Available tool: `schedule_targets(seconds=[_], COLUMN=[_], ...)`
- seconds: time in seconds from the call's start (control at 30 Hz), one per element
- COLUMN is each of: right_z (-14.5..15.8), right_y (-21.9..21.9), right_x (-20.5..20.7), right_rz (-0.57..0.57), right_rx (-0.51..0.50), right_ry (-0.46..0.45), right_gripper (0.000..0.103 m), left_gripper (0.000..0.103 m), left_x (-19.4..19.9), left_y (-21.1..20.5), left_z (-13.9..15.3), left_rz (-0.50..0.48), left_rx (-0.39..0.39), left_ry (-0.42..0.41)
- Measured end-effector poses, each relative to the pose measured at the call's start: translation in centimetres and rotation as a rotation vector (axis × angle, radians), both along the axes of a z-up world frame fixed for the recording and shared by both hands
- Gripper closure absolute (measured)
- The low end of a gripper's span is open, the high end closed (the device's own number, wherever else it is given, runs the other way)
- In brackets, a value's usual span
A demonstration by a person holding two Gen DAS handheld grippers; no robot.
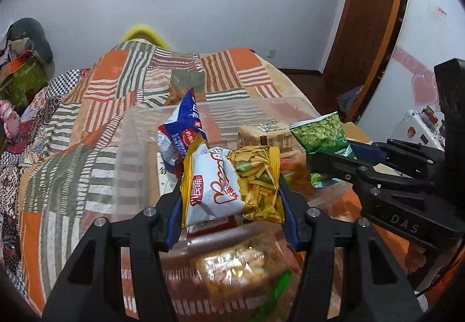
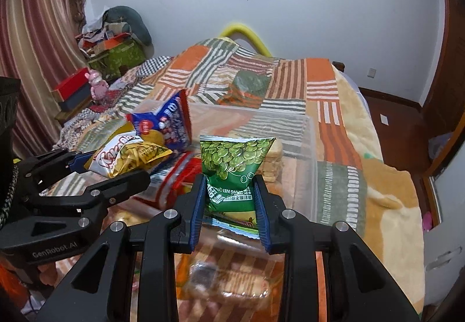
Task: Organize snacks
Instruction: 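Lower chip bag into box with left tool while right tool drops pea bag in, then grasp long wrapped bread roll with left tool while right tool grasps clear cookie bag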
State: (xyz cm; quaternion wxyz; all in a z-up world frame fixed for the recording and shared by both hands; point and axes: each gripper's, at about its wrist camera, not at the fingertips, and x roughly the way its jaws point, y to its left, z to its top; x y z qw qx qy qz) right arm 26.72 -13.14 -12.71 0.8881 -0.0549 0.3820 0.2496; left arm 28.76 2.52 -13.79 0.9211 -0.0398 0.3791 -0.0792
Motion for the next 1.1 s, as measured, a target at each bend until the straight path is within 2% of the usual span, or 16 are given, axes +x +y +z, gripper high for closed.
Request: schedule_targets(seconds=[0.4, 0.6, 0.77, 0.83, 1.1], right_z=[-0.8, 0.3, 2.2, 2.7, 3.2], right_y=[0.0, -0.9, -1.8, -2.0, -2.2], right_x=[0.2, -0.8, -2.6, -3.3, -7.0], right_rz=[0.001, -0.005, 0.002, 0.007, 0.044], right_rx=[-0.013, -0.001, 0.022, 0.033, 0.059], right_ry=[0.033, 0.004, -0.032, -0.042, -0.051], right_gripper=[0.071, 0.054, 0.047, 0.039, 0.026], left_gripper=[0.042, 0.038, 0.034, 0.029, 0.009], left_x=[1.2, 0.2, -1.8, -2.7, -8.2], left_y=[0.3, 0.6, 1.2, 1.3, 2.0], left_z=[-1.9, -1.2, 0.6, 1.3, 3.6], left_rz=[0.015, 0.015, 0.025, 0.028, 0.042], left_rx=[-0.014, -0.03, -0.026, -0.018, 0.025], left_ry=[0.048, 0.045, 0.003, -0.015, -0.06])
